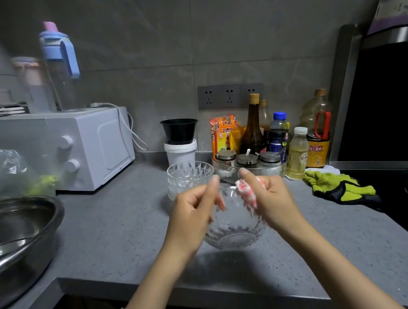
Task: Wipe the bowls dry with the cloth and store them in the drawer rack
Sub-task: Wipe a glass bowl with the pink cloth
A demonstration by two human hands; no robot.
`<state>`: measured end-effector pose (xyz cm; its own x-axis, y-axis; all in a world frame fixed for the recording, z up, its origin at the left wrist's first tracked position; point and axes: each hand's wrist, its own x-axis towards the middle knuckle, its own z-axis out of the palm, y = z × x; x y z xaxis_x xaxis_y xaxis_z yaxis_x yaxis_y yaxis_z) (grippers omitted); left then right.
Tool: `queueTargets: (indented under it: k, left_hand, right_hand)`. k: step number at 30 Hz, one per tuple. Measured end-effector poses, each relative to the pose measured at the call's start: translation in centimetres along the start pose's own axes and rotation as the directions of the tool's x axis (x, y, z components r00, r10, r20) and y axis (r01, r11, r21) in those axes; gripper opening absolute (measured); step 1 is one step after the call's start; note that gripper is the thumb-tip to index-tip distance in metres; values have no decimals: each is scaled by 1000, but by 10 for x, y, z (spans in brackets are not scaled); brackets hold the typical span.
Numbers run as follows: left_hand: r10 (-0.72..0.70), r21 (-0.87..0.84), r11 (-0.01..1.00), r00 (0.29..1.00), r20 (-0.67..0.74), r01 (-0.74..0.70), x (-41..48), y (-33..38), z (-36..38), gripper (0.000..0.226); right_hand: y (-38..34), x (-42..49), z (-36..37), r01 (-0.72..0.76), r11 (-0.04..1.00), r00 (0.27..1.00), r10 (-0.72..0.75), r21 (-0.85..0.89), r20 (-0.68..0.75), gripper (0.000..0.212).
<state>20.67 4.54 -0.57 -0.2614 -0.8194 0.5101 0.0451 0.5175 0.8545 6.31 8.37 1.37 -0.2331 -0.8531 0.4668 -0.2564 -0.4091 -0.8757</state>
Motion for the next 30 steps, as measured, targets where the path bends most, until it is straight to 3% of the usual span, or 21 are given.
queueTargets:
  k: [4,7,9,10,12,14,16,17,19,21,23,25,27,30]
  left_hand:
    - [79,34,996,996,-29,-78,0,-1,6,64]
    - [-104,-212,974,987,-126,76,-5,5,9,66]
    - [-273,-398,899,945,-180,184,-3,6,9,47]
    - [-326,-458,864,925,-195,207,-1,5,9,39]
    - [-361,-515,833,903,-231,202,3,4,8,33]
    - [-360,-515,835,900,-246,194,4,4,9,32]
    - [-340,-482,854,912,-231,196,3,5,11,31]
    - [-321,-462,866,920,-226,189,3,6,13,30]
    - [-289,-443,880,933,-213,171,2,8,16,29]
    - [-293,-484,861,931,-217,158,0,8,16,29]
    - [-312,-538,831,920,-236,144,0,6,17,34]
    - [-326,-568,809,920,-220,151,1,3,17,43]
    - [-329,-564,806,928,-173,181,2,0,16,44]
    - [-321,-449,856,945,-69,258,2,-10,14,51]
  right_hand:
    - [4,-5,6,135,991,990,-135,-1,-39,55]
    - [16,-16,11,192,975,979,-183,111,-91,55]
    - [30,-27,18,190,975,979,-180,117,-91,49]
    - [38,-33,23,220,974,973,-215,58,-83,49]
    - [43,-42,32,350,909,928,-370,-227,-50,53]
    - [45,-41,35,494,700,830,-556,-515,40,55]
    - [38,-31,32,542,560,764,-639,-626,90,51]
    - [32,-25,30,527,584,773,-631,-618,63,48]
    - [21,-16,25,429,808,866,-495,-404,-72,41]
    - [18,-10,21,242,970,960,-237,18,-152,39]
    - [21,-10,21,-3,946,979,69,324,-193,41]
    - [26,-13,25,-164,842,911,329,513,-249,36]
    - [32,-17,27,-186,811,873,396,555,-285,30]
    - [27,-20,20,-169,841,890,354,514,-286,37]
